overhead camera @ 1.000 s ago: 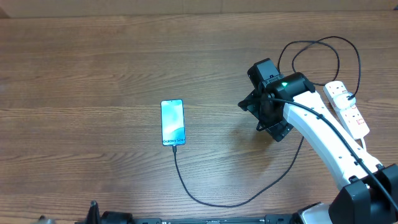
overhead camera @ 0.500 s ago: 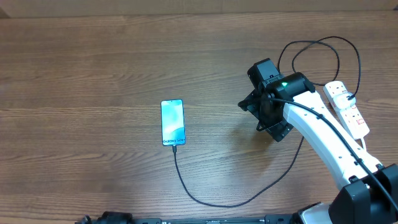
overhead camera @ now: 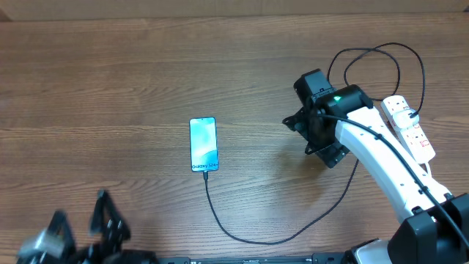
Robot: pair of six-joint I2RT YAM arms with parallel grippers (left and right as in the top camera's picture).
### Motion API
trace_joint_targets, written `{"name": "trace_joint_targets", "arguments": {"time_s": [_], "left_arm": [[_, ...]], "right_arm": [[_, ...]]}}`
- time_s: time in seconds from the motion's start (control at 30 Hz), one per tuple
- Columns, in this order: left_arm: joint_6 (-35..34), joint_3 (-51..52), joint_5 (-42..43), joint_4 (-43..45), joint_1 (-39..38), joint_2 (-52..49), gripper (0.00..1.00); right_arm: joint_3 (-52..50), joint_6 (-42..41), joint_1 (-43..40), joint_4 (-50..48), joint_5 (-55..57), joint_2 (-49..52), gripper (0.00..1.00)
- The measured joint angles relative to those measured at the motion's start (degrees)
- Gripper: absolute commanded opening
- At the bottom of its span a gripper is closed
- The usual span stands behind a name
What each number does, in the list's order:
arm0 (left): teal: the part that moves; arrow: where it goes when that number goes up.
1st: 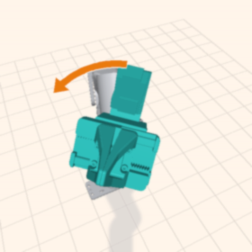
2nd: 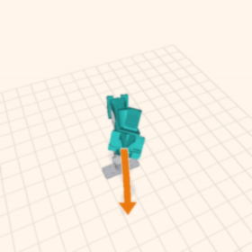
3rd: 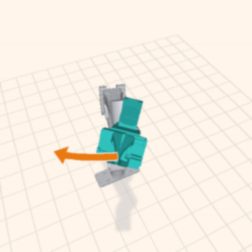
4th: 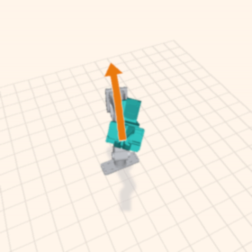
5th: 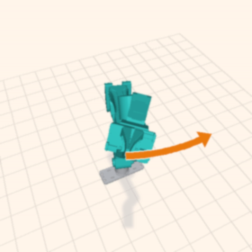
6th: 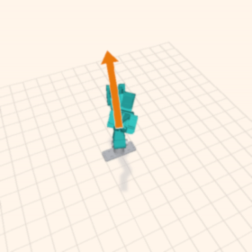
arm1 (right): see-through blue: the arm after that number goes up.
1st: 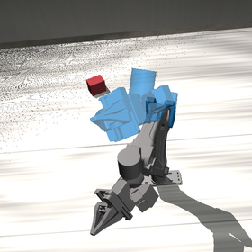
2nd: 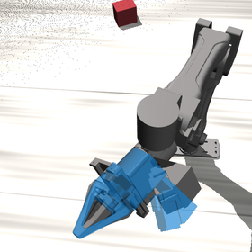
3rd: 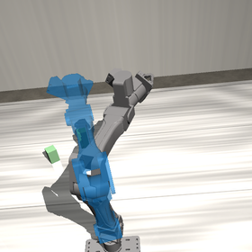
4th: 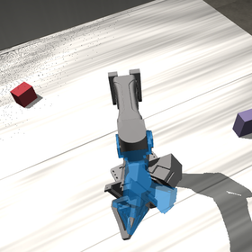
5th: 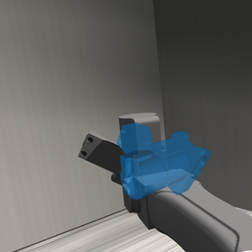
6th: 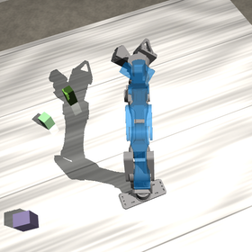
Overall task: Plug charger to phone and switch on socket
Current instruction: 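Move the right gripper over the white power strip's switch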
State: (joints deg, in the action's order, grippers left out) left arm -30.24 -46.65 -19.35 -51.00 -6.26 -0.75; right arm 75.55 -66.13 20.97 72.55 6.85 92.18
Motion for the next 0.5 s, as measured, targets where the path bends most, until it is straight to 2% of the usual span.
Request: {"name": "trace_joint_targets", "arguments": {"time_s": [0.27,0.5], "left_arm": [[-6.1,19.8,0.0,13.6,0.0,-0.1,1.00],[-7.5,26.7,-0.2,17.2,0.0,0.0,1.00]], "right_arm": [[-0.1,-0.3,-12.2,3.7,1.1,0.0,1.00],[-0.1,5.5,-22.3,0.1,1.5,0.0,1.00]]}}
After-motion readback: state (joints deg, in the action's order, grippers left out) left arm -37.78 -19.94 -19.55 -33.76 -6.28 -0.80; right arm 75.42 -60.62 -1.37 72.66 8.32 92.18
